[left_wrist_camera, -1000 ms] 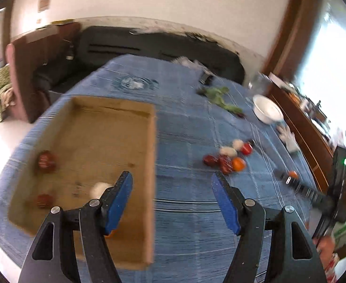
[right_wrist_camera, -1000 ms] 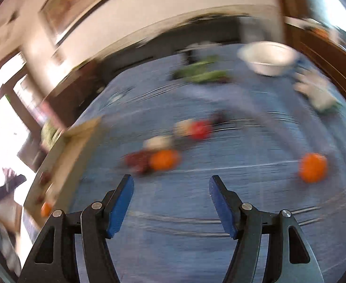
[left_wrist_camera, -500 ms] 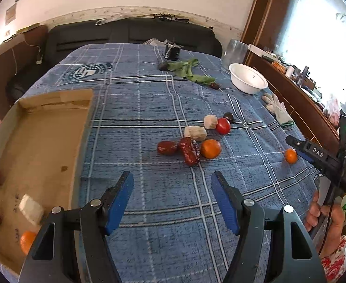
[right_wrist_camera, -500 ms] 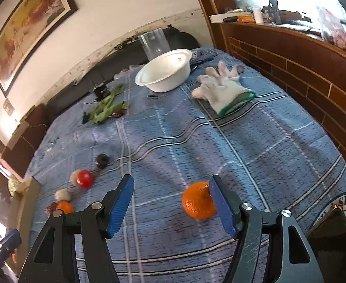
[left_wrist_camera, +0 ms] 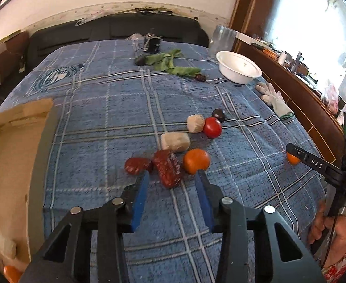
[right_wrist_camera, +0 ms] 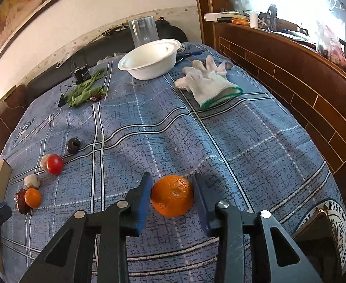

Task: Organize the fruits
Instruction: 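Grasp a red date with the left tool while the right tool grasps a tangerine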

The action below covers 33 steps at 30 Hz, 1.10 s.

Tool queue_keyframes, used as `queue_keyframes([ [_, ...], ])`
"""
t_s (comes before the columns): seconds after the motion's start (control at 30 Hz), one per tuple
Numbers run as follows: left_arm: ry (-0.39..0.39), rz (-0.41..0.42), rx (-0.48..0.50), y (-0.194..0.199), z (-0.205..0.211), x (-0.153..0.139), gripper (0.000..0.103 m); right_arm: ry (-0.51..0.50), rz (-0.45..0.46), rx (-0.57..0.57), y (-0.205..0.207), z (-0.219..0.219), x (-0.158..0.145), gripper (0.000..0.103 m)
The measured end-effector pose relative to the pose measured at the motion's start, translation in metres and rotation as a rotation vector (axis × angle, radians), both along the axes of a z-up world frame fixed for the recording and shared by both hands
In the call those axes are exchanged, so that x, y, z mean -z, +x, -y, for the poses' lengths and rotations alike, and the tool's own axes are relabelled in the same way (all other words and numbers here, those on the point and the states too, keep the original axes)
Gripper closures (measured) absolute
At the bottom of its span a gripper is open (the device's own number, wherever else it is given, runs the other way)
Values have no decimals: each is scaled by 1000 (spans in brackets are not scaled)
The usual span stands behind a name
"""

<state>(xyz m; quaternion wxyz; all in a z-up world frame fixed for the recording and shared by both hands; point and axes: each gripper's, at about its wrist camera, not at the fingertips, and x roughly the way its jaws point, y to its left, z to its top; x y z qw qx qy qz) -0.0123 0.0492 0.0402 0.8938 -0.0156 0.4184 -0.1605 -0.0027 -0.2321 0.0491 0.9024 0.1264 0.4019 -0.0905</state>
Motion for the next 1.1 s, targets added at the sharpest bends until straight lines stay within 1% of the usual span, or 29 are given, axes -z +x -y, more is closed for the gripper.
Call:
queue_keyframes([
  [0.13,25,13,47,11,11,2,66,-5,-1,-8,1,-2,0,65],
  [0.27,116,21,84,22,22,10,67,1,-1,-9,1,-1,0,65],
  [0.3,111,19,87,23,21,10,69,3,-1,-9,1,-1,0,65],
  [0.33,104,15,90,23,19,10,74,5,0,-9,1,-1,0,65],
  [0.4,118,9,90,22,15,10,80,5,0,-9,0,-1,0,65],
  [0.53,86,-4,93,24,8,11,80,0,-2,-10,1,-2,0,65],
  [0.67,142,9,117,21,18,11,80,1,-1,-10,0,-2,0,65],
  [0.8,170,23,157,10,25,11,79,28,7,-16,-1,-1,-1,66],
  [0.97,179,23,145,16,29,12,79,28,11,-35,-2,-5,-2,66],
  [1.03,216,28,147,17,35,14,74,32,13,-37,-2,-6,-2,66],
  [1.1,253,43,141,15,38,18,73,41,14,-37,-2,-4,-2,66],
])
